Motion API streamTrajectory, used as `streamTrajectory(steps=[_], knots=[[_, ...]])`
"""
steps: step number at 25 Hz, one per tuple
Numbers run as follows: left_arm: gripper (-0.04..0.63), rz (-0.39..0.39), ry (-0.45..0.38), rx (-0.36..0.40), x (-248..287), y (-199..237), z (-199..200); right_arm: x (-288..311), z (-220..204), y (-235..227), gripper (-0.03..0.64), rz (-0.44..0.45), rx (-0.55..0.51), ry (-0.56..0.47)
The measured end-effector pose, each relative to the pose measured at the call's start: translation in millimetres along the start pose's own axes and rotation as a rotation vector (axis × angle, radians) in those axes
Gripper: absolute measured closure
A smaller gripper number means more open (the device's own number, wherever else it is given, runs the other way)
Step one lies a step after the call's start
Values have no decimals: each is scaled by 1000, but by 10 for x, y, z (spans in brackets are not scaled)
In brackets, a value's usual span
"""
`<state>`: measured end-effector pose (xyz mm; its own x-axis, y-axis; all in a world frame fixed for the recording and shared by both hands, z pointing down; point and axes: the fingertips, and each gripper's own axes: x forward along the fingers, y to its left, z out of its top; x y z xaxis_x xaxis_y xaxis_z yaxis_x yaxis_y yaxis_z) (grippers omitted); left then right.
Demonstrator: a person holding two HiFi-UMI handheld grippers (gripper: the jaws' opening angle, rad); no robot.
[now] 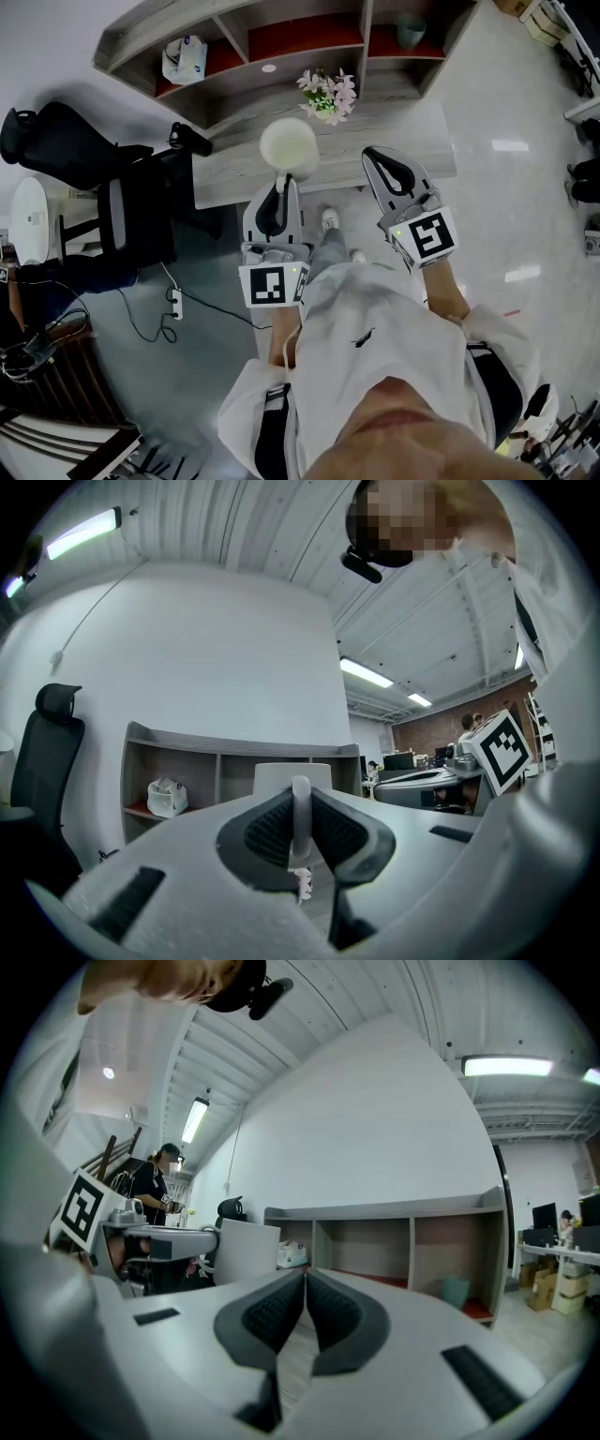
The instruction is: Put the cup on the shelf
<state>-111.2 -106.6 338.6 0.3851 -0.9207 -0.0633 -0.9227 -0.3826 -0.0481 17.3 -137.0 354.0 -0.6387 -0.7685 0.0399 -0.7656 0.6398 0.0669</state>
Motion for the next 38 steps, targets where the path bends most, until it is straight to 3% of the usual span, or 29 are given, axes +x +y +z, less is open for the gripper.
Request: streamTrajectory(steps=[23, 38], knots=[[546, -165, -1, -36, 965, 739, -186, 968, 68, -338, 584, -160, -8, 25], [545, -191, -6, -41, 1582, 881, -288, 1333, -31, -690, 584, -184, 1, 50]])
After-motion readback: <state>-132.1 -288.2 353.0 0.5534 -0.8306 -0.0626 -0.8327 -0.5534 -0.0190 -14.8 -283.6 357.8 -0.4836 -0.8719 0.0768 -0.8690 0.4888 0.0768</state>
